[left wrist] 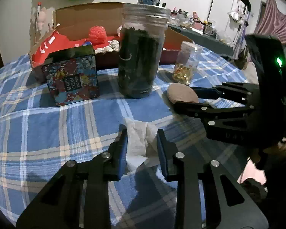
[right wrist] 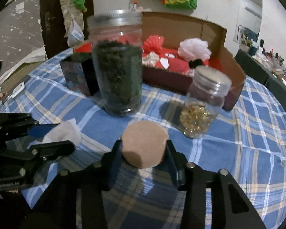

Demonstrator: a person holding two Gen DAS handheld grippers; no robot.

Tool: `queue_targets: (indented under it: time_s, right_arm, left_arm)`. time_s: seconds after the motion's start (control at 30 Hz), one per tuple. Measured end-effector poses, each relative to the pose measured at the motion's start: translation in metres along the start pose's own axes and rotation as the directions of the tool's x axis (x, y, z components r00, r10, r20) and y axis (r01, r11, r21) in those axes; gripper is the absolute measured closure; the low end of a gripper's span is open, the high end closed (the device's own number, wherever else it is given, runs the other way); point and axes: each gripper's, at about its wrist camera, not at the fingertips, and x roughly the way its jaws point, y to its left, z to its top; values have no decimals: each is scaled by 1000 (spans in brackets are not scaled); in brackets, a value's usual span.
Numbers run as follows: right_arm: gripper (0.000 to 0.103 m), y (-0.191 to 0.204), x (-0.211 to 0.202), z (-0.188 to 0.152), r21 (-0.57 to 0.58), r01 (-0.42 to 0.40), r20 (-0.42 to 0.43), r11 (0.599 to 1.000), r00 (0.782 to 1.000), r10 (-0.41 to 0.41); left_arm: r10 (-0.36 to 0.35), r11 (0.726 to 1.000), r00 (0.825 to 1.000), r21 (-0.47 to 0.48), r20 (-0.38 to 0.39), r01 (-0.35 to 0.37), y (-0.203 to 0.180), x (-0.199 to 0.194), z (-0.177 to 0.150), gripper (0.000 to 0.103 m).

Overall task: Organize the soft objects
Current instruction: 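Carry the white tissue with the left tool while the right tool carries the sponge pad into the box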

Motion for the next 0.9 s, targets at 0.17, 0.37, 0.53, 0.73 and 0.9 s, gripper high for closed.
queue_targets:
  time_s: [0.17, 0.37, 0.53, 0.73, 0.9]
  right_arm:
    - [60, 4, -26, -3, 27, -26, 61, 999, 998, 24]
    - [60, 13, -41, -2, 22, -35, 81, 999, 996, 33]
    - [60, 14, -39, -3, 29, -41, 69, 999, 997, 39]
    - [59, 14, -37, -4, 32, -44, 63, 999, 997, 42]
    - [59, 10, -38, -5, 42, -35, 60, 998, 998, 33]
  left_arm:
    - [-21, 1000, 1000, 9, 17, 21, 1, -8, 12, 76]
    - [-45, 998, 998, 44, 37, 44, -5, -9, 23, 76]
    - [-54, 997, 998, 47, 36, 53, -7, -7, 23, 76]
    - [-58, 998, 998, 41, 33, 56, -5, -7, 24, 76]
    - [-56, 998, 998, 36, 32, 55, -3, -7, 24, 76]
